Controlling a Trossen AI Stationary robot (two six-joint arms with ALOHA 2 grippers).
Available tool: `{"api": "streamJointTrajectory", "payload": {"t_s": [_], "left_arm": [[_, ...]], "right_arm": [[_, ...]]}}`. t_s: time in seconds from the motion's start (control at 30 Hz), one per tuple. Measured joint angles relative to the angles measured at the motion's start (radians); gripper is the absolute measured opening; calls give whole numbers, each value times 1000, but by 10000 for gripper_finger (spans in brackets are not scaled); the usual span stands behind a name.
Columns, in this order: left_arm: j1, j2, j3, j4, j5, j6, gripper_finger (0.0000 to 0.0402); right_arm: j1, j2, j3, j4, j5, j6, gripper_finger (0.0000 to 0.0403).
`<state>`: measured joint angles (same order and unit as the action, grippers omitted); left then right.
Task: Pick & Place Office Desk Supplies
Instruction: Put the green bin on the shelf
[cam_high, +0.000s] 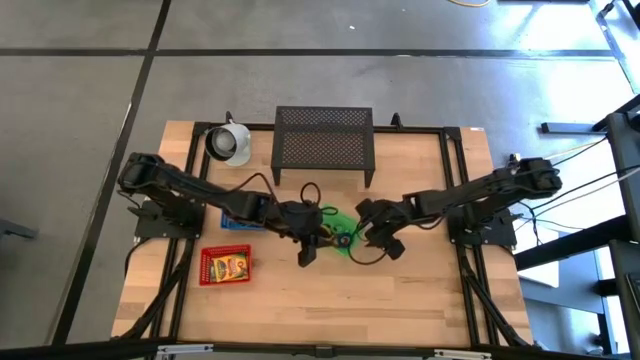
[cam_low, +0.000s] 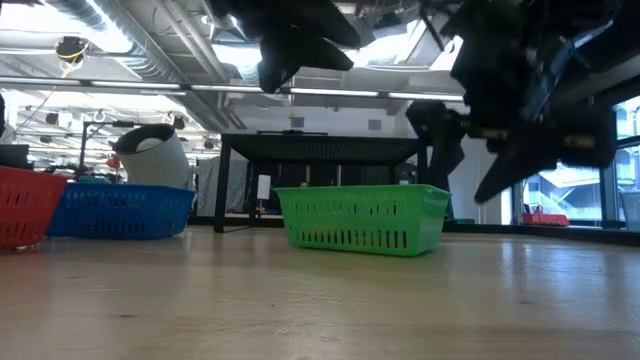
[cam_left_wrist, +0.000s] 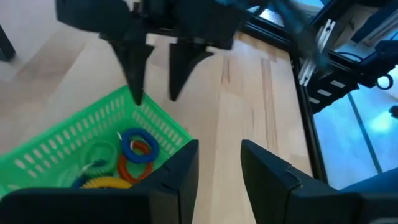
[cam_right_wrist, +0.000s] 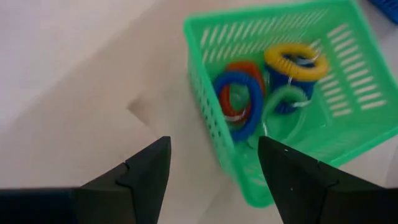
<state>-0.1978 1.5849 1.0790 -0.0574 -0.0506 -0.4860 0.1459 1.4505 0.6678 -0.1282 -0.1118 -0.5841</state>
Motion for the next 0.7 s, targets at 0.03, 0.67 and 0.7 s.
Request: {"api": "streamJointTrajectory", "payload": {"t_s": [0.03, 0.67, 0.7], "left_arm": [[-6, 0, 0, 0, -7, -11, 112], [-105, 0, 0, 0, -240, -52, 104], [-108, 0, 0, 0, -243, -52, 104]], "right_arm": [[0, 14, 0, 1, 12, -14, 245], [0, 99, 0, 16, 52, -3, 104], [0, 99, 0, 16, 52, 5, 89]]}}
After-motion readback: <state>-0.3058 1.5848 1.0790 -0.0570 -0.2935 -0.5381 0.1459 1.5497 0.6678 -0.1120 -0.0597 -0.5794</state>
